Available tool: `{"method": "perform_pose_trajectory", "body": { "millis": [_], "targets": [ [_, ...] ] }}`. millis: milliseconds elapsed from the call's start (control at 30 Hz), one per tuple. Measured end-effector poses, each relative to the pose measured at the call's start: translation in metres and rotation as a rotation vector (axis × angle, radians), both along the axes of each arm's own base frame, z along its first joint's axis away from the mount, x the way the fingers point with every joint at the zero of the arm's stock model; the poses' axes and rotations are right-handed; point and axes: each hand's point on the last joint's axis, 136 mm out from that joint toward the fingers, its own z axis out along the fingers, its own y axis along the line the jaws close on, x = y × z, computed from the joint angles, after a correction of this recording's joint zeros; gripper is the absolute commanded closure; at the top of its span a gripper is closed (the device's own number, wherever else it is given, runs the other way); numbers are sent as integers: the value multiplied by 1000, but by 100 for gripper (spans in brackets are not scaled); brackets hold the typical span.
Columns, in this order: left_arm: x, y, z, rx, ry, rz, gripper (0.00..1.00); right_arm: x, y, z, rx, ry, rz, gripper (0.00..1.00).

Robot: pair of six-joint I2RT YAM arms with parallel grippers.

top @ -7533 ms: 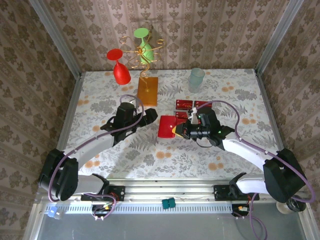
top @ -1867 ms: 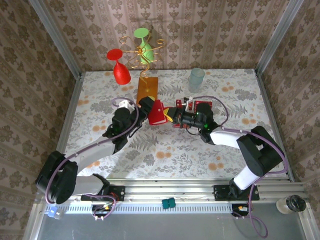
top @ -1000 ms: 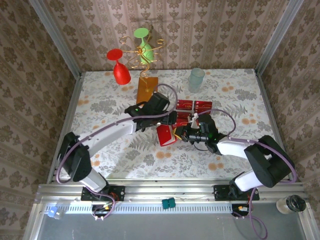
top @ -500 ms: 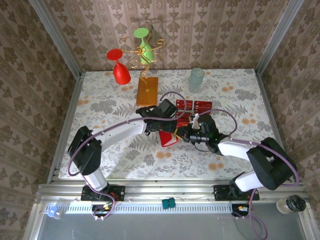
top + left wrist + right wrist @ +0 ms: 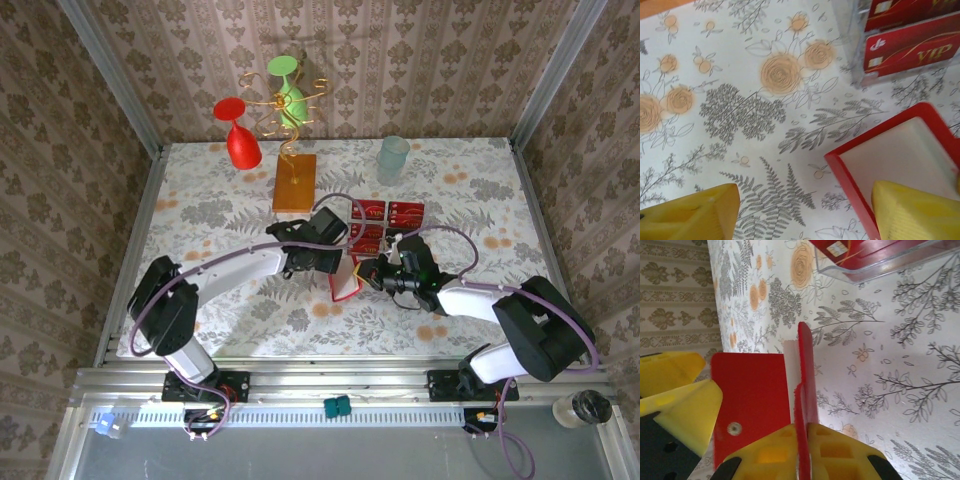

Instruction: Put the credit cards into the card holder

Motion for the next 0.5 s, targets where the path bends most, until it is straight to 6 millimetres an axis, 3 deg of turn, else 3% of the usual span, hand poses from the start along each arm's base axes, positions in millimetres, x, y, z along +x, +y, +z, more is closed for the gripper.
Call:
{"method": "perform_pose_trajectory", "body": {
  "millis": [300, 500],
  "targets": [
    [-14, 23, -34, 55, 43, 9, 31, -1, -9, -10, -21, 13, -50, 100],
    [-12, 27, -49, 74, 46, 18, 32, -5, -17, -25, -34, 25, -95, 100]
  ]
}}
